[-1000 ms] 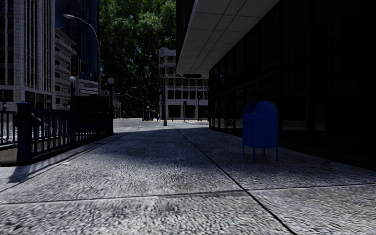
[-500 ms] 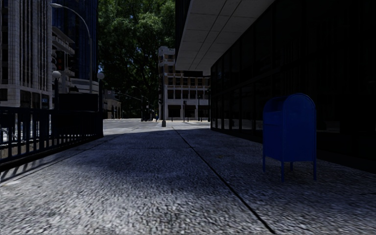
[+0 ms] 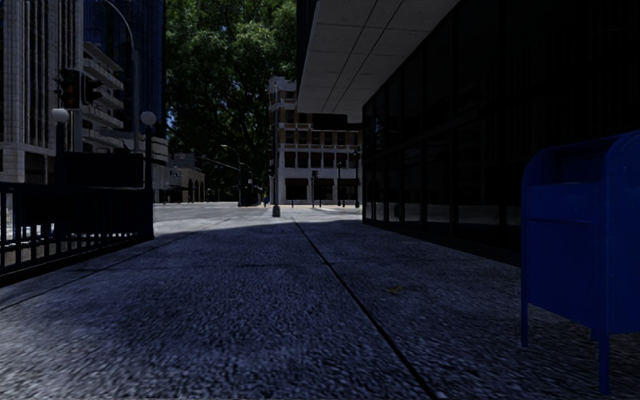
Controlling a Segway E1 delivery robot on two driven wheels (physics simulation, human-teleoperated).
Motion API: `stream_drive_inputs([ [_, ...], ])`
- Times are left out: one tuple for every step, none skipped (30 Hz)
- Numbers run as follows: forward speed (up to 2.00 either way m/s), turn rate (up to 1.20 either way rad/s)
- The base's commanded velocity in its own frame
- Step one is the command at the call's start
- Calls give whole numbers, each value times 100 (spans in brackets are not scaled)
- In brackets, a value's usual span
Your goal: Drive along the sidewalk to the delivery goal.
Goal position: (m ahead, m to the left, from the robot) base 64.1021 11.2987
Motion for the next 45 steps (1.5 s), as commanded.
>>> stream_drive_inputs([
  [200,0],
  [200,0],
  [200,0],
  [200,0],
  [200,0],
  [200,0],
  [200,0],
  [200,0],
  [200,0],
  [200,0],
  [200,0],
  [200,0],
  [200,0],
  [200,0],
  [200,0],
  [200,0],
  [200,0],
  [200,0],
  [200,0],
  [200,0],
  [200,0],
  [200,0],
  [200,0],
  [200,0],
  [200,0],
  [200,0],
  [200,0],
  [200,0],
  [200,0],
  [200,0],
  [200,0],
  [200,0],
  [200,0],
  [200,0],
  [200,0],
  [200,0],
  [200,0],
  [200,0],
  [200,0],
  [200,0],
  [200,0],
  [200,0],
  [200,0],
  [200,0],
  [200,0],
])
